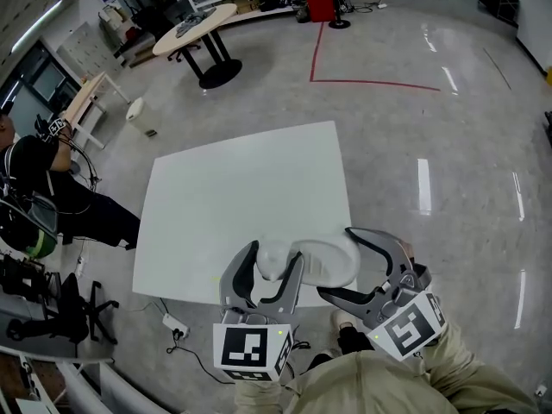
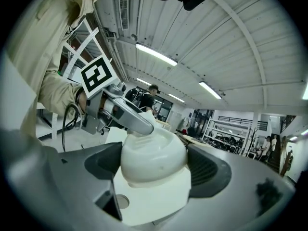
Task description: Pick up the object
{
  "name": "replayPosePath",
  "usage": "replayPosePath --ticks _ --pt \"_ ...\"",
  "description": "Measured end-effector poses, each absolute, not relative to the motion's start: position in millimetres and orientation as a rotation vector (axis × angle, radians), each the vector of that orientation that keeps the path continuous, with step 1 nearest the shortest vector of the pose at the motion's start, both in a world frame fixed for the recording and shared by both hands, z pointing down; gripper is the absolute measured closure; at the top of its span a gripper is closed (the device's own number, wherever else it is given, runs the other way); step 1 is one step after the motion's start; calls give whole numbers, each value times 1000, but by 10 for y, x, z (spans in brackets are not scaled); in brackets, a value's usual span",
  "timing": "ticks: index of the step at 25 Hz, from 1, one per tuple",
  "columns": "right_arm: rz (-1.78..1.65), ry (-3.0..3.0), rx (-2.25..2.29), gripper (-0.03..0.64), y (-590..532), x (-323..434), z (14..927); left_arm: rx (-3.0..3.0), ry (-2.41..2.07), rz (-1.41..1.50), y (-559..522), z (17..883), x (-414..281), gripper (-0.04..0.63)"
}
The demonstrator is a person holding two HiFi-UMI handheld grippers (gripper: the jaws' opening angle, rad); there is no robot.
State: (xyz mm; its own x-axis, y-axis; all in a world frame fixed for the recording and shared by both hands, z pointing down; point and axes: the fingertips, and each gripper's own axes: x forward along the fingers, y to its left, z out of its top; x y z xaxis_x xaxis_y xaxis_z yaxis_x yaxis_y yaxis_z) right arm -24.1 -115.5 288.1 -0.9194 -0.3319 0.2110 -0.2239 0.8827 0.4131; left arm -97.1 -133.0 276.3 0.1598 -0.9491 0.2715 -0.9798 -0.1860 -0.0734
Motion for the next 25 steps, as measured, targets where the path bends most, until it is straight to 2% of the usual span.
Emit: replayPosePath --ticks 5,18,25 --pt "-588 -2779 417 188 -806 -123 2821 2319 -1937 360 -977 2695 -852 307" --pt "-673 -2826 372 187 947 22 2662 2313 -2058 312 823 2480 -716 308" --pt "-723 -2823 426 188 1727 324 2495 2369 -2056 265 1586 2300 -416 308"
